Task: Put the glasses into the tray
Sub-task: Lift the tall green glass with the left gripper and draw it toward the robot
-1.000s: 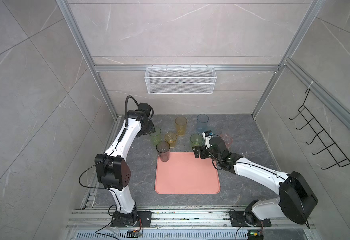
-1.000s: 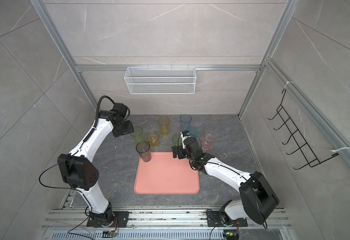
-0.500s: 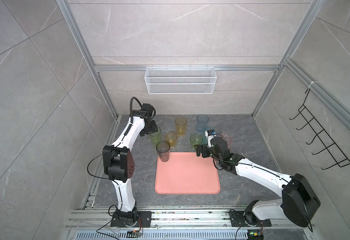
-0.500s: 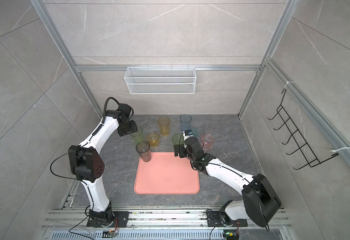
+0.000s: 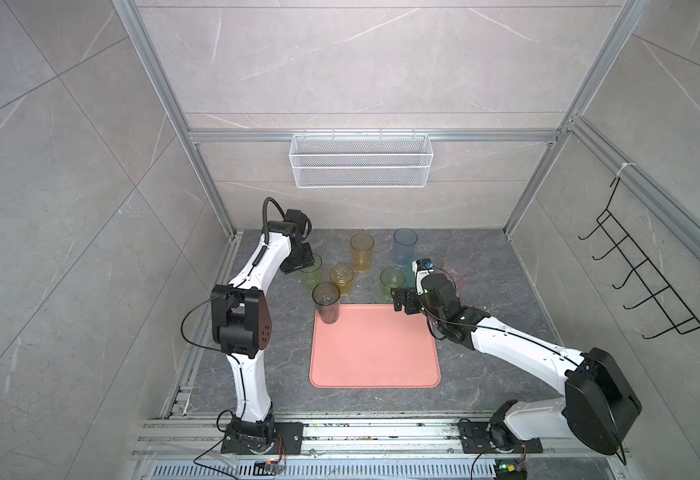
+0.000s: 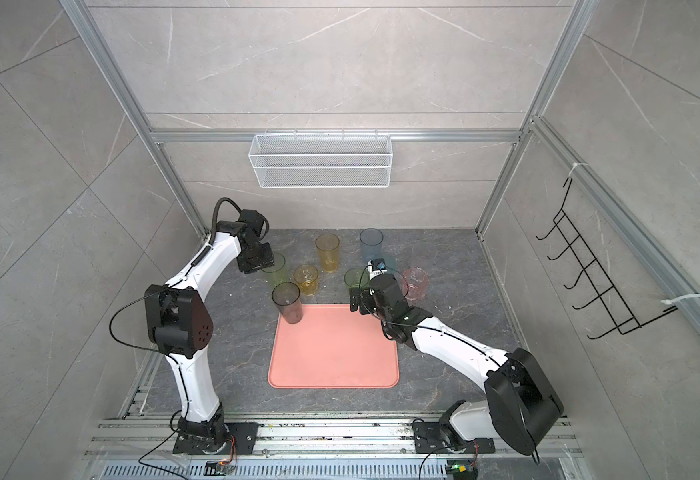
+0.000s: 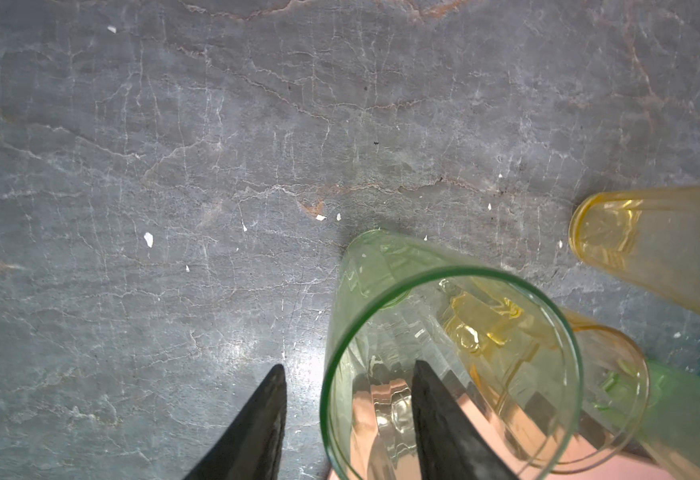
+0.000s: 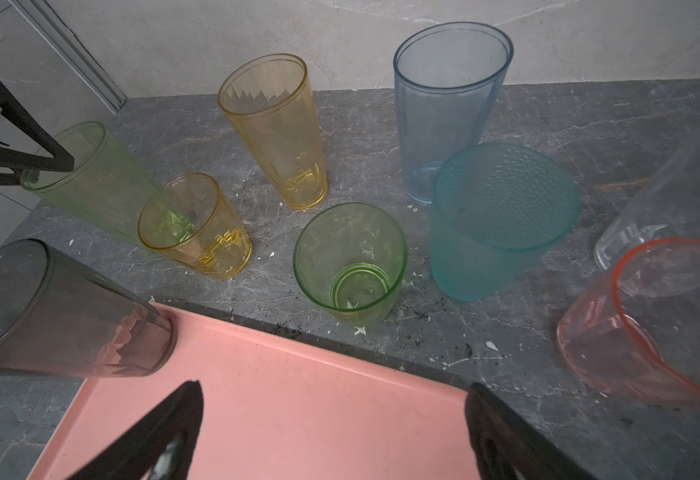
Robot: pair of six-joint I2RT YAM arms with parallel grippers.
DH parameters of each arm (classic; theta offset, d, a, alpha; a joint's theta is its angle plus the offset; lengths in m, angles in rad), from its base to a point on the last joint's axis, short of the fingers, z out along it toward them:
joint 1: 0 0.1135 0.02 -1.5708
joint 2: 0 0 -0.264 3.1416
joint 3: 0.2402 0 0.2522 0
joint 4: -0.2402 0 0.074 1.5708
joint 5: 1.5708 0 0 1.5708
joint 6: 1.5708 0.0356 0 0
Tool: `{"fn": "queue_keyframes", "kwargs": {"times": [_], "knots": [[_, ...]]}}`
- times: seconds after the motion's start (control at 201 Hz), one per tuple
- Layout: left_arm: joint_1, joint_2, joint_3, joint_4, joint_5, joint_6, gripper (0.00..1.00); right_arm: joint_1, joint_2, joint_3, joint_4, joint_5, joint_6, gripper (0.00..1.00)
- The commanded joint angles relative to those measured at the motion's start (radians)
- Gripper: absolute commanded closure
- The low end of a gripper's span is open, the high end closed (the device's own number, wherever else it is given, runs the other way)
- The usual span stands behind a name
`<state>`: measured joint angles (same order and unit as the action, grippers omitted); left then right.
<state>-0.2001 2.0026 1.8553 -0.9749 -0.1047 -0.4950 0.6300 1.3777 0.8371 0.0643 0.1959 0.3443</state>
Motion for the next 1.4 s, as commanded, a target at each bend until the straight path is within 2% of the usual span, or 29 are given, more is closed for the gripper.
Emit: {"fn": "queue_keyframes", "kwargs": {"times": [0.0,0.189,0.533,0.936,1.394], "knots": [[0.006,0.016,0.036,0.012,0.017,-0.003,0.59,0.004,-0.017,-0.007,-0.003,0.019,0.015,0.01],[0.007,0.022,0.041,0.013,0.026,-0.002,0.69,0.005,-0.014,0.000,-0.013,0.016,0.015,0.01],[0.008,0.041,0.050,0.005,0.029,0.000,0.75,0.004,-0.008,0.006,-0.020,0.010,0.013,0.01],[0.007,0.044,0.058,-0.002,0.029,0.006,0.88,0.005,0.004,0.013,-0.025,-0.004,0.016,0.01],[0.008,0.016,0.073,-0.040,-0.005,0.020,0.98,0.005,0.007,0.020,-0.034,-0.001,0.016,0.01]]}}
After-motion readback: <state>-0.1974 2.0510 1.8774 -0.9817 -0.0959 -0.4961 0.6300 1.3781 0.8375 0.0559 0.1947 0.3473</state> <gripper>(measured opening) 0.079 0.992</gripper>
